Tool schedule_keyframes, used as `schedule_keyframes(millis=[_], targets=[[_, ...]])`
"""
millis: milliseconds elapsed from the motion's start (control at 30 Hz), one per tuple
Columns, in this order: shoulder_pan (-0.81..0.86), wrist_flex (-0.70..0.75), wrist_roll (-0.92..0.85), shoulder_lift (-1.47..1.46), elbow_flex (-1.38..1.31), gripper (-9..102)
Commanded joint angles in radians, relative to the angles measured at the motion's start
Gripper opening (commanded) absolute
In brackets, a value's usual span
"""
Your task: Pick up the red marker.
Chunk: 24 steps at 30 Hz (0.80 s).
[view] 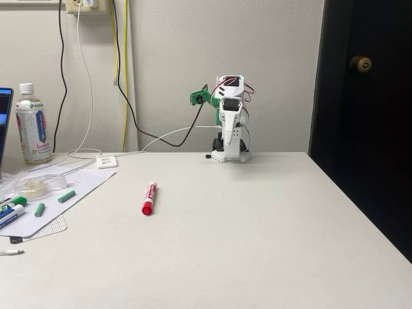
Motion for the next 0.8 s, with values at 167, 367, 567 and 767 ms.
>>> schedule_keyframes(millis=[167,367,567,767], targets=[[0.012,-0.038,0.009,-0.011,-0.037,0],[-0.005,-0.054,0.032,-0.037,-0.048,0],[-0.008,-0.083,0.052,-0.061,-0.049,0],[-0.005,-0.086,0.052,-0.063,-0.049,0]])
